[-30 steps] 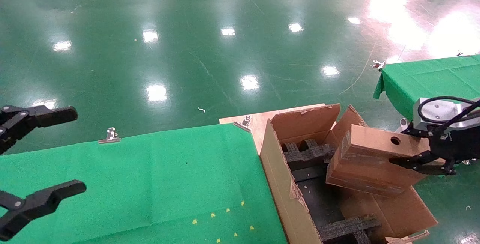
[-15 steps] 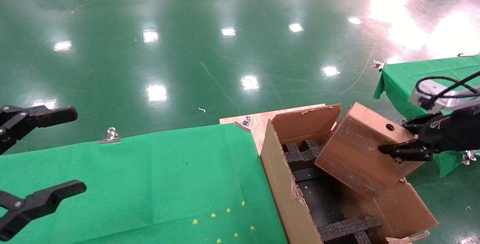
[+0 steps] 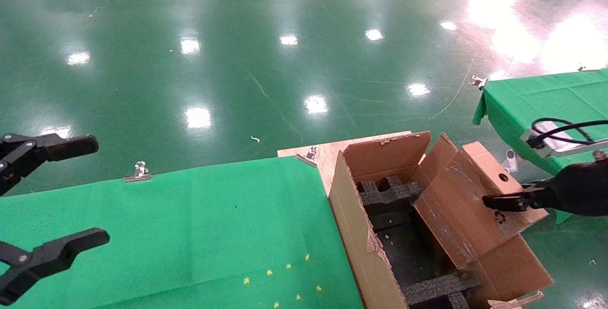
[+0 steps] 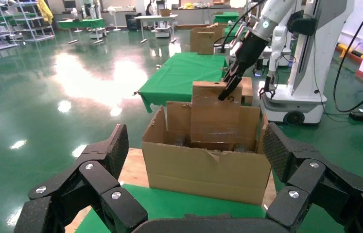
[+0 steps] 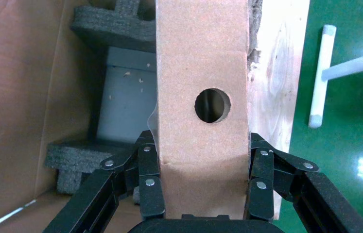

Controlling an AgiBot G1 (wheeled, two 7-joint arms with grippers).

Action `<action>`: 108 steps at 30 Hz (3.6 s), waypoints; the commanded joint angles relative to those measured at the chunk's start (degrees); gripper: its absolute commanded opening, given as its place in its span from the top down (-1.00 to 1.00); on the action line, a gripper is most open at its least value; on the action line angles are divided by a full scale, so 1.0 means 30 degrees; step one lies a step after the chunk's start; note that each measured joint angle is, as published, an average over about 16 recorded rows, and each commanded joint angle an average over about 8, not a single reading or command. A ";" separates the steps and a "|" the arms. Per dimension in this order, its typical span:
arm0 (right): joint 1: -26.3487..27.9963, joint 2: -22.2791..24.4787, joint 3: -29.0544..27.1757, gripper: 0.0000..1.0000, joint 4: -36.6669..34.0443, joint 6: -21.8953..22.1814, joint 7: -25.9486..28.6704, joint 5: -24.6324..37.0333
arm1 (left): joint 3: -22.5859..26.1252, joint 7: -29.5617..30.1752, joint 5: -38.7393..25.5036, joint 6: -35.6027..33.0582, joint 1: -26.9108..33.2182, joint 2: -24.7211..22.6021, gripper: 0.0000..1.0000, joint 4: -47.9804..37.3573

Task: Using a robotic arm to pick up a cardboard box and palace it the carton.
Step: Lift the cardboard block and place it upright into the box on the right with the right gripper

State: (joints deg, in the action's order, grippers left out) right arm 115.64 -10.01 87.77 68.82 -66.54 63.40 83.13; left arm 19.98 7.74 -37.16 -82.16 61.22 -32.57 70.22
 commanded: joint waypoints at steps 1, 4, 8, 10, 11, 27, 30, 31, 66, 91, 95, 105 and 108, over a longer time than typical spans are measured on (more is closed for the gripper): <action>-0.0196 0.0176 0.0141 1.00 0.0591 0.0489 0.1046 0.0298 | 0.0000 0.0000 0.0000 0.0002 -0.0001 0.0001 -1.00 -0.0001; -0.0274 0.0237 0.0205 1.00 0.0819 0.0682 0.1214 0.0421 | -0.0001 0.0000 0.0000 0.0005 -0.0002 0.0002 -1.00 -0.0003; -0.0356 0.0145 0.0278 1.00 0.0652 0.0772 0.1437 0.0479 | -0.0001 0.0001 0.0000 0.0004 -0.0003 0.0002 -1.00 -0.0003; -0.0524 0.0104 0.0401 1.00 0.0788 0.1089 0.2019 0.0677 | -0.0001 0.0001 0.0000 0.0006 -0.0003 0.0002 -1.00 -0.0004; -0.0618 0.0072 0.0472 1.00 0.0872 0.1260 0.2373 0.0804 | -0.0001 0.0001 0.0000 0.0006 -0.0003 0.0002 -1.00 -0.0004; -0.2673 -0.0915 0.2057 1.00 0.2700 0.4486 0.9723 0.5041 | -0.0001 0.0000 0.0000 0.0006 -0.0003 0.0003 -1.00 -0.0004; -0.3138 -0.1185 0.2349 1.00 0.2710 0.5068 1.0496 0.5688 | 0.0000 0.0000 0.0000 0.0006 -0.0003 0.0003 -1.00 -0.0004; -0.3294 -0.1269 0.2441 1.00 0.2711 0.5250 1.0717 0.5857 | 0.0000 0.0000 0.0000 0.0006 -0.0003 0.0003 -1.00 -0.0004; -0.8509 -0.5524 0.4296 1.00 -0.1972 1.0478 1.1914 0.5635 | 0.0000 0.0000 0.0001 0.0006 -0.0003 0.0003 -1.00 -0.0004; -1.0717 -0.8277 0.3741 -0.30 -0.7087 1.0638 0.6782 0.1280 | -0.0001 0.0000 0.0005 0.0009 -0.0006 0.0004 -1.00 -0.0007; -1.0760 -0.8339 0.3694 -1.00 -0.7229 1.0627 0.6655 0.1149 | -0.0002 0.0000 0.0007 0.0011 -0.0009 0.0004 -1.00 -0.0009; -1.0688 -0.8241 0.3737 -1.00 -0.7000 1.0591 0.6838 0.1307 | -0.0002 0.0000 0.0005 0.0011 -0.0008 0.0004 -1.00 -0.0009; -1.0636 -0.8230 0.3715 -1.00 -0.6991 1.0587 0.6819 0.1303 | -0.0002 0.0000 0.0006 0.0012 -0.0009 0.0004 -1.00 -0.0009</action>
State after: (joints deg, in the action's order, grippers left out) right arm 83.82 -34.68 98.91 47.92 -34.78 83.85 87.08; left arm 19.97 7.74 -37.14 -82.13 61.20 -32.55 70.20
